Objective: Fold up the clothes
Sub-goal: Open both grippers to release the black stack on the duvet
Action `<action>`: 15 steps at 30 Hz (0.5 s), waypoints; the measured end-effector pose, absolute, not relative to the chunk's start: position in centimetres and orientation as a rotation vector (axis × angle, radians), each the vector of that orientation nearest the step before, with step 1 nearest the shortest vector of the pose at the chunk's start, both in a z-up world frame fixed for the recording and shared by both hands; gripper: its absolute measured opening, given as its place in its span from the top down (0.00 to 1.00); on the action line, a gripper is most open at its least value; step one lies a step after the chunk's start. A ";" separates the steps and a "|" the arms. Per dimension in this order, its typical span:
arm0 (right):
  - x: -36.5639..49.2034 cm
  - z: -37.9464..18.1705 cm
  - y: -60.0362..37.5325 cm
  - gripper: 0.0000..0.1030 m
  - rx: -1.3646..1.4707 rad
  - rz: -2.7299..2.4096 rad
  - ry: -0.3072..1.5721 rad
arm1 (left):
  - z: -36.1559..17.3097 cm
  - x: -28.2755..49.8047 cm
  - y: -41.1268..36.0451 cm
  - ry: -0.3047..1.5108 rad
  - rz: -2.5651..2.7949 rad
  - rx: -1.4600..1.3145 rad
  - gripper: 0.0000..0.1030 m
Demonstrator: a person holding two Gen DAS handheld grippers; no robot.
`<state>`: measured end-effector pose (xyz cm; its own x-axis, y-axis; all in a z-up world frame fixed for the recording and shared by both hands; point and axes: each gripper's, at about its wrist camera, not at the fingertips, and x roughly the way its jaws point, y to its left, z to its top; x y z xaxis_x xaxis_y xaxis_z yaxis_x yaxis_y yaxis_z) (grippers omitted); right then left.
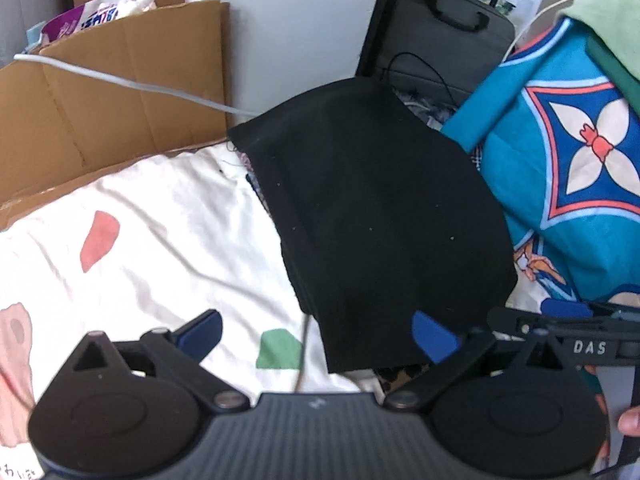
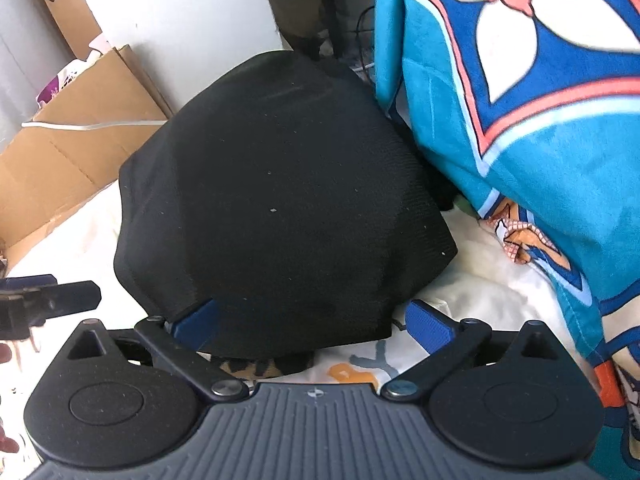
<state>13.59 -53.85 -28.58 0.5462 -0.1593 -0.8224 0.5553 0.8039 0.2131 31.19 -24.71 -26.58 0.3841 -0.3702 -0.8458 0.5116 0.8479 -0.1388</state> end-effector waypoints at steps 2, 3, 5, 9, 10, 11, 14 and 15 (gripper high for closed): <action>14.0 -28.1 -53.7 0.00 0.486 -0.453 0.902 | -25.9 31.0 -24.7 1.032 -0.556 0.171 0.00; 14.2 -27.9 -53.6 0.00 0.491 -0.461 0.902 | -25.6 31.0 -24.6 1.028 -0.550 0.177 0.00; 14.5 -27.5 -53.4 0.00 0.496 -0.471 0.904 | -24.9 30.9 -24.4 1.027 -0.543 0.172 0.00; 14.9 -26.5 -52.8 0.00 0.488 -0.470 0.921 | -24.0 31.1 -24.4 1.035 -0.542 0.184 0.00; 15.0 -26.1 -52.6 0.00 0.490 -0.469 0.922 | -23.7 31.1 -24.3 1.035 -0.542 0.194 0.00; 15.0 -25.8 -52.5 0.00 0.495 -0.471 0.923 | -23.3 31.1 -24.2 1.035 -0.543 0.204 0.00; 15.4 -24.8 -51.8 0.00 0.487 -0.470 0.919 | -21.9 31.1 -23.4 1.037 -0.552 0.206 0.00; 15.6 -24.4 -51.5 0.00 0.485 -0.470 0.916 | -21.4 31.1 -23.1 1.034 -0.556 0.205 0.00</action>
